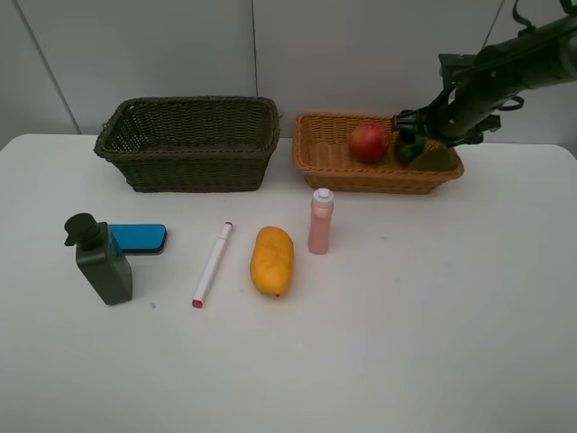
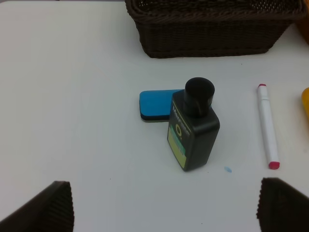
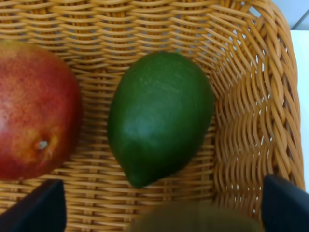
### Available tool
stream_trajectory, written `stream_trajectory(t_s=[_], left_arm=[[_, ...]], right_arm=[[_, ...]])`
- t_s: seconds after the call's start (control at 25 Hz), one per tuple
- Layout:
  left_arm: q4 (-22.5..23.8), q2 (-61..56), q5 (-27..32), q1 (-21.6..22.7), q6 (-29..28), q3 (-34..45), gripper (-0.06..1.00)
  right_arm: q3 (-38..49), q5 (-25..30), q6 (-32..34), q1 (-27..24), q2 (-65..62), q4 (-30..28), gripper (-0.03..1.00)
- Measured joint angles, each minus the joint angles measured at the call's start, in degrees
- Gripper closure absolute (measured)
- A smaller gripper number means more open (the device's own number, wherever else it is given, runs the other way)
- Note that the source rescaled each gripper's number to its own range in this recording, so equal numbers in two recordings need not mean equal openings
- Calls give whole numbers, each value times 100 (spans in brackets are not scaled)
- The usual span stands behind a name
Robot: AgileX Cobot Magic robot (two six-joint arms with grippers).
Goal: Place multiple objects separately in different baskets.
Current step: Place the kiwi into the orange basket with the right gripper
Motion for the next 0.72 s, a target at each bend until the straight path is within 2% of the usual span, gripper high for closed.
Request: stream_trajectory(t_s=[0.72], left_arm=[[0,0,0,0,0,0,-5]], right_arm=[[0,147,-44,62,-183,12,-3]])
